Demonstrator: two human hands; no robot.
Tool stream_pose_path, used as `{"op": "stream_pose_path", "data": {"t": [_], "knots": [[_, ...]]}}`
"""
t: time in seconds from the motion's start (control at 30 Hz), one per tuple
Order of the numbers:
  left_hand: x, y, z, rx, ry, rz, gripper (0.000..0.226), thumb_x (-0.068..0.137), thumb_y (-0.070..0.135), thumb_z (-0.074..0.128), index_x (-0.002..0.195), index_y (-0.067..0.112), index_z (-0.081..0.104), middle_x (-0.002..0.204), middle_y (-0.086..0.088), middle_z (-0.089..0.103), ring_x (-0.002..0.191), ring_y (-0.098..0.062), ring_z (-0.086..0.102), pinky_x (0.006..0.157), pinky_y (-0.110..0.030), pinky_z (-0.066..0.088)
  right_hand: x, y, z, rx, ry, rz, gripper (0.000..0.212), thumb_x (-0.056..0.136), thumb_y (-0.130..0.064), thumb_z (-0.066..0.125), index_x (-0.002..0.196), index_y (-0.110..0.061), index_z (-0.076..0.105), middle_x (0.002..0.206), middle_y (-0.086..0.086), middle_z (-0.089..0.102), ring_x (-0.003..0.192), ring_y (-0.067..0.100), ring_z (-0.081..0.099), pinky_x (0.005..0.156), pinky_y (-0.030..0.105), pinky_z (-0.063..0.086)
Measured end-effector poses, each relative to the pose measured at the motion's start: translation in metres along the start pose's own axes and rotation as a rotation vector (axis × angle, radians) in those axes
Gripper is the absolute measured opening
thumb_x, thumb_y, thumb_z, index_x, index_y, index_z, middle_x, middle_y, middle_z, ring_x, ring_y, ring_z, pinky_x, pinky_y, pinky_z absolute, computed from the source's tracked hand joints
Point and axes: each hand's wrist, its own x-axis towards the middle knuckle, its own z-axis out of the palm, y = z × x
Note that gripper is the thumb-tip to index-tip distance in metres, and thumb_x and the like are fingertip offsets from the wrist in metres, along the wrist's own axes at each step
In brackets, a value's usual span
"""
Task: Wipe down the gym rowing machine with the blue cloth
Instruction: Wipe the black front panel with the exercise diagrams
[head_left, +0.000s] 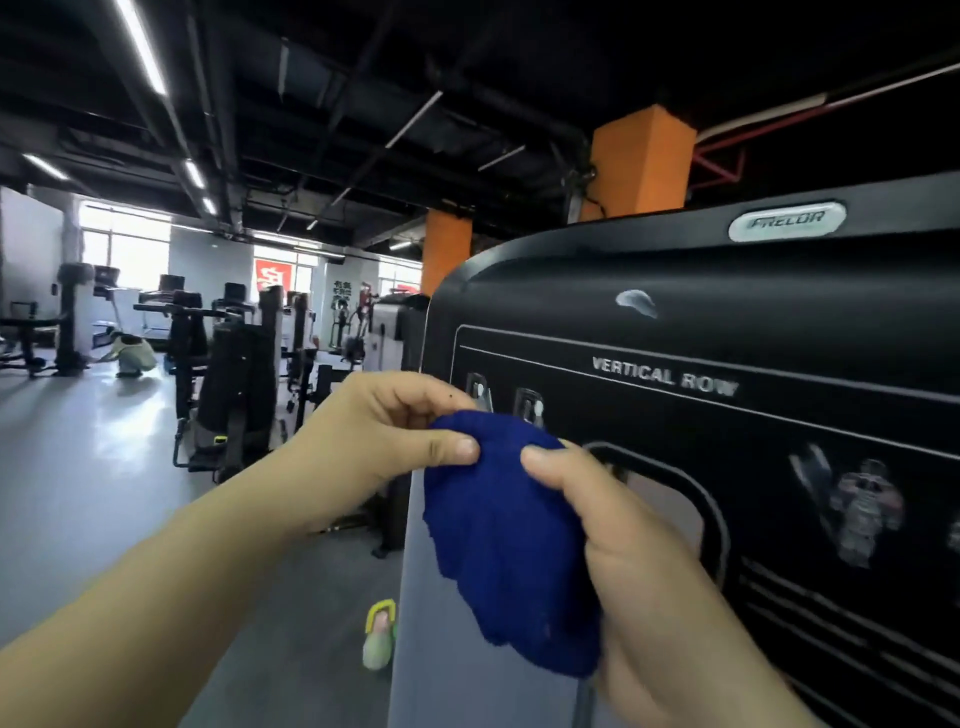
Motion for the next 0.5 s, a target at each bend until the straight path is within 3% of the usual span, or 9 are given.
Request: {"op": "stream_pose_path", "data": {"t": [0.1, 0.2, 0.27, 0.37, 0.43, 0.5], "knots": [[0.028, -0.022, -0.049, -0.095, -0.024, -0.006, 0.021, 0.065, 0.037, 0.084, 0.082, 0.025, 0.080, 0.081, -0.004, 0.076, 0.075, -0.011, 0.070, 0.069, -0.023, 0.057, 0.040, -0.003, 0.026, -0.002, 0.085, -0.009, 0.030, 0.065, -0.023, 0.073, 0.095, -0.021, 0.076, 0.090, 0.008, 0.076, 0.078, 0.019, 0.073, 0.063, 0.029, 0.056], [0.067, -0.057, -0.090, -0.055, 0.248, 0.014, 0.011, 0.083, 0.022, 0.066, 0.087, 0.022, 0.076, 0.080, 0.000, 0.075, 0.073, -0.008, 0.067, 0.071, -0.023, 0.053, 0.072, -0.005, 0.053, -0.248, 0.293, -0.197, 0.012, 0.077, -0.023, 0.070, 0.087, -0.029, 0.069, 0.077, 0.001, 0.073, 0.063, 0.009, 0.068, 0.052, 0.021, 0.052], [0.094, -0.081, -0.104, 0.057, 0.368, 0.088, 0.021, 0.093, 0.012, 0.062, 0.092, 0.031, 0.071, 0.087, 0.005, 0.074, 0.081, -0.004, 0.067, 0.073, -0.020, 0.050, 0.094, -0.005, 0.060, -0.660, 0.506, -0.451, 0.018, 0.074, -0.032, 0.067, 0.091, -0.038, 0.064, 0.083, -0.010, 0.069, 0.072, 0.003, 0.066, 0.060, 0.016, 0.050], [0.123, -0.115, -0.105, 0.276, 0.344, 0.224, 0.036, 0.096, 0.010, 0.057, 0.101, 0.045, 0.060, 0.105, 0.021, 0.062, 0.099, 0.007, 0.058, 0.081, -0.009, 0.044, 0.119, -0.017, 0.055, -1.345, 0.788, -0.838, 0.026, 0.080, -0.030, 0.066, 0.105, -0.033, 0.067, 0.095, -0.015, 0.057, 0.094, 0.006, 0.050, 0.081, 0.018, 0.038], [0.134, -0.133, -0.099, 0.380, 0.350, 0.340, 0.033, 0.096, 0.014, 0.054, 0.118, 0.038, 0.057, 0.121, 0.021, 0.054, 0.115, 0.006, 0.049, 0.096, -0.007, 0.036, 0.137, -0.028, 0.044, -1.675, 0.940, -0.946, 0.036, 0.074, -0.022, 0.069, 0.111, -0.019, 0.070, 0.102, -0.003, 0.057, 0.101, 0.017, 0.042, 0.085, 0.027, 0.028], [0.142, -0.150, -0.092, 0.414, 0.406, 0.404, 0.038, 0.095, 0.019, 0.049, 0.133, 0.026, 0.055, 0.135, 0.013, 0.049, 0.128, 0.000, 0.041, 0.107, -0.012, 0.029, 0.158, -0.034, 0.035, -1.916, 0.963, -0.870, 0.040, 0.072, -0.017, 0.075, 0.111, -0.013, 0.071, 0.117, 0.010, 0.059, 0.116, 0.026, 0.044, 0.098, 0.038, 0.028]]}}
